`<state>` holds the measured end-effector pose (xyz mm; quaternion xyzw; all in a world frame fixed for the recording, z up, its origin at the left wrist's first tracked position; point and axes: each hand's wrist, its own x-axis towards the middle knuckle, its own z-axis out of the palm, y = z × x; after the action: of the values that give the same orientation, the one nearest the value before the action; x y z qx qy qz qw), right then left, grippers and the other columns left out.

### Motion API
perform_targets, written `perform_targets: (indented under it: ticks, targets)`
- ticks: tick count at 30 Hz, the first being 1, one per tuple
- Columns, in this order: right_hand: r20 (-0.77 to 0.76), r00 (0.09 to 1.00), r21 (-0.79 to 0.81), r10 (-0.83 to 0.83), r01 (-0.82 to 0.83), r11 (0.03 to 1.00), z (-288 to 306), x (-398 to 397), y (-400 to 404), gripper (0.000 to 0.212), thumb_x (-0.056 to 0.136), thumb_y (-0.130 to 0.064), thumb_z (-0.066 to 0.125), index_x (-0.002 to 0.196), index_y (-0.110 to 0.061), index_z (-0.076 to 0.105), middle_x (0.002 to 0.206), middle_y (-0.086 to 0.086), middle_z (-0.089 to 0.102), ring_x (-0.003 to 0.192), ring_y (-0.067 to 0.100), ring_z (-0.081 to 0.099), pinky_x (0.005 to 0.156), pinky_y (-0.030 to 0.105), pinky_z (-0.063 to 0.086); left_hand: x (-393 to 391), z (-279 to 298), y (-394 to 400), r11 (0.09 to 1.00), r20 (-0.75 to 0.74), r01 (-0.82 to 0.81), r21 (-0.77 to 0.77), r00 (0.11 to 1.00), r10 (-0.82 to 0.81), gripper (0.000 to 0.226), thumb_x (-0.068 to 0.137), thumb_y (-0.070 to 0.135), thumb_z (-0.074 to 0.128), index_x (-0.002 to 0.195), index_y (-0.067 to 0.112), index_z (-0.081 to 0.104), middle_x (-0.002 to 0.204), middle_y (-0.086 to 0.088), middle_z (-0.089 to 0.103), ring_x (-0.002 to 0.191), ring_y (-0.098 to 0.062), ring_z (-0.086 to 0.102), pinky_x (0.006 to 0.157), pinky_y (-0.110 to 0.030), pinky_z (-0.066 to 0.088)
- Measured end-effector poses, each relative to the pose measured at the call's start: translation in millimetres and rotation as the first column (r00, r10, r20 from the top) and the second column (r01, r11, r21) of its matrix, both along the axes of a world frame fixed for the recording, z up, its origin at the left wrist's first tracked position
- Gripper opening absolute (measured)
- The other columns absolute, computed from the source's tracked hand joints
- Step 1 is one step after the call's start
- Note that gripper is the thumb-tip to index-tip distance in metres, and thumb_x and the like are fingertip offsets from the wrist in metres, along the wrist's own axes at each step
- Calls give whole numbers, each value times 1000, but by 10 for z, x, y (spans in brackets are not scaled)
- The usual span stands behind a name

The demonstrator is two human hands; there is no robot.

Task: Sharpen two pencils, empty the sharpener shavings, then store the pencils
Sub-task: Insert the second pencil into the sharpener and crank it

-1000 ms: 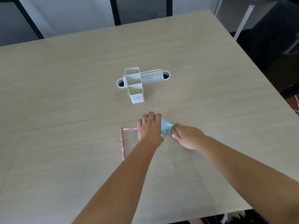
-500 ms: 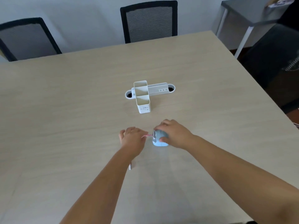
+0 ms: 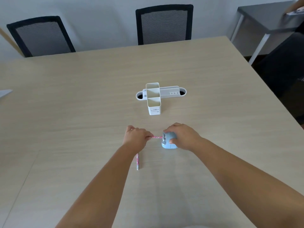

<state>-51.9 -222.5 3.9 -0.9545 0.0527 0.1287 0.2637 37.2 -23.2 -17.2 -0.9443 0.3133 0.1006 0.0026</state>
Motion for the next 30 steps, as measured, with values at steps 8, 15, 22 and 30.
perform_targets:
  ticks: [8,15,22,30]
  targets:
    - [-27,999,11,-21,21,1000,29,20,25,46,79,-24,67,122,-37,56,126,-5,53,117,20,50,92,39,47,-110,-67,31,999,55,-42,-33,998,44,28,99,47,38,111,47,63,102,13,70,95,-14,61,97,-37,19]
    - [-35,999,5,-28,28,1000,16,36,18,44,79,-22,67,120,-35,57,125,-5,53,115,20,51,90,38,47,-18,-54,730,916,102,-374,-142,915,389,21,94,34,51,104,38,69,99,11,72,93,-12,64,92,-34,21]
    - [-25,999,-15,-32,32,999,9,29,30,43,80,-21,66,120,-34,57,123,-5,53,114,21,52,87,36,47,-490,-186,831,555,-407,-775,-301,631,661,18,79,21,68,96,25,75,90,3,75,87,-22,67,72,-27,51]
    - [-29,999,-34,-36,35,999,17,33,43,44,81,-23,68,122,-34,56,122,-4,53,114,19,51,86,34,45,-629,-342,746,425,-504,-853,-304,522,688,17,74,25,72,91,24,73,85,4,74,75,-21,68,67,-30,55]
